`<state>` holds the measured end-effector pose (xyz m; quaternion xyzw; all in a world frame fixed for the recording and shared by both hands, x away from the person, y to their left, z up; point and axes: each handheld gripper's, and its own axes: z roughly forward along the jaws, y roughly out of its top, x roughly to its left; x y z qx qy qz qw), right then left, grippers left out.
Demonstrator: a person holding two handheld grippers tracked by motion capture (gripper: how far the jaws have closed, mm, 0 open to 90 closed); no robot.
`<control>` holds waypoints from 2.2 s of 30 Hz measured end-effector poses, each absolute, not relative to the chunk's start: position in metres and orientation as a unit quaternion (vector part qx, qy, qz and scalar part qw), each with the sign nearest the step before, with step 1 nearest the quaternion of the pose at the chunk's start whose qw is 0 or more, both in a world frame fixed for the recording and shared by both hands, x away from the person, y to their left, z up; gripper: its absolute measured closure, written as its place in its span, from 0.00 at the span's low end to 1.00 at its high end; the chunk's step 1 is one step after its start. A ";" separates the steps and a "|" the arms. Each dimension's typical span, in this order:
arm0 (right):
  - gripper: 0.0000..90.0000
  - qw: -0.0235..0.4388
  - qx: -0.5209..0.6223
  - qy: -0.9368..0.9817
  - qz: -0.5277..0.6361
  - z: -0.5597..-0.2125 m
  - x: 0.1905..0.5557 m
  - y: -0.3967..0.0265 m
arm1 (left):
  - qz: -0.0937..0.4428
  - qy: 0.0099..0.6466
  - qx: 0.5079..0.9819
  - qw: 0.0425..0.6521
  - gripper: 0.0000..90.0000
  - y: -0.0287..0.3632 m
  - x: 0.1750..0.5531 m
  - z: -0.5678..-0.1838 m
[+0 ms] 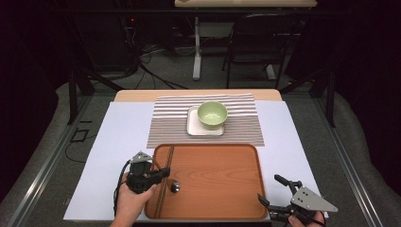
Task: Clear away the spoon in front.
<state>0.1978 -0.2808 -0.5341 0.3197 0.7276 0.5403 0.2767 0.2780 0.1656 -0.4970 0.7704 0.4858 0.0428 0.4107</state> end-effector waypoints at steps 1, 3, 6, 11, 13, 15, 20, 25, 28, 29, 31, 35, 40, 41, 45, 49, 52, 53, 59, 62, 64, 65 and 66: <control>0.17 0.277 0.319 0.728 0.540 -0.534 0.198 -0.281 | 0.040 0.486 0.771 0.411 0.99 0.166 0.277 -0.497; 0.17 0.277 0.319 0.728 0.539 -0.534 0.198 -0.281 | 0.036 0.485 0.772 0.410 0.99 0.168 0.273 -0.497; 0.17 0.277 0.320 0.727 0.540 -0.534 0.198 -0.281 | 0.031 0.488 0.771 0.409 0.99 0.170 0.270 -0.499; 0.17 0.277 0.319 0.728 0.540 -0.534 0.198 -0.281 | 0.032 0.491 0.771 0.404 0.98 0.173 0.269 -0.500; 0.17 0.277 0.319 0.728 0.540 -0.534 0.198 -0.281 | 0.037 0.492 0.773 0.399 0.97 0.173 0.271 -0.501; 0.17 0.277 0.319 0.728 0.540 -0.534 0.198 -0.281 | 0.040 0.491 0.775 0.395 0.96 0.173 0.272 -0.501; 0.17 0.277 0.320 0.728 0.539 -0.534 0.199 -0.281 | 0.034 0.497 0.771 0.398 0.94 0.174 0.277 -0.502; 0.17 0.277 0.320 0.728 0.540 -0.534 0.199 -0.281 | 0.036 0.501 0.765 0.402 0.91 0.174 0.281 -0.503; 0.17 0.276 0.320 0.728 0.540 -0.534 0.199 -0.281 | 0.037 0.506 0.760 0.406 0.89 0.175 0.284 -0.504; 0.17 0.276 0.320 0.728 0.540 -0.534 0.199 -0.281 | 0.038 0.508 0.758 0.407 0.89 0.175 0.285 -0.504; 0.17 0.276 0.320 0.728 0.540 -0.534 0.199 -0.281 | 0.034 0.512 0.754 0.410 0.90 0.177 0.288 -0.506; 0.17 0.275 0.320 0.728 0.540 -0.535 0.199 -0.281 | 0.024 0.522 0.745 0.415 0.90 0.177 0.293 -0.510; 0.17 0.276 0.318 0.729 0.539 -0.535 0.199 -0.281 | 0.030 0.523 0.745 0.413 0.89 0.173 0.302 -0.512; 0.17 0.276 0.318 0.729 0.539 -0.535 0.199 -0.281 | 0.030 0.523 0.745 0.412 0.89 0.172 0.303 -0.512; 0.17 0.276 0.318 0.729 0.539 -0.535 0.199 -0.281 | 0.032 0.525 0.746 0.407 0.89 0.168 0.312 -0.516; 0.17 0.276 0.318 0.729 0.540 -0.535 0.199 -0.281 | 0.029 0.530 0.747 0.401 0.89 0.163 0.320 -0.523; 0.17 0.276 0.317 0.729 0.540 -0.535 0.199 -0.281 | 0.028 0.531 0.750 0.395 0.89 0.159 0.325 -0.527; 0.17 0.276 0.317 0.730 0.539 -0.535 0.199 -0.281 | 0.030 0.530 0.752 0.391 0.89 0.156 0.328 -0.529; 0.17 0.277 0.316 0.730 0.540 -0.535 0.199 -0.281 | 0.036 0.522 0.764 0.378 0.88 0.146 0.337 -0.533; 0.17 0.276 0.316 0.730 0.540 -0.535 0.199 -0.281 | 0.035 0.520 0.768 0.372 0.88 0.142 0.341 -0.536; 0.17 0.277 0.315 0.730 0.540 -0.535 0.199 -0.281 | 0.036 0.518 0.771 0.368 0.88 0.139 0.344 -0.538; 0.17 0.276 0.316 0.730 0.540 -0.535 0.199 -0.281 | 0.036 0.517 0.773 0.367 0.88 0.137 0.344 -0.540; 0.17 0.276 0.316 0.730 0.540 -0.535 0.198 -0.281 | 0.036 0.516 0.774 0.365 0.88 0.136 0.345 -0.541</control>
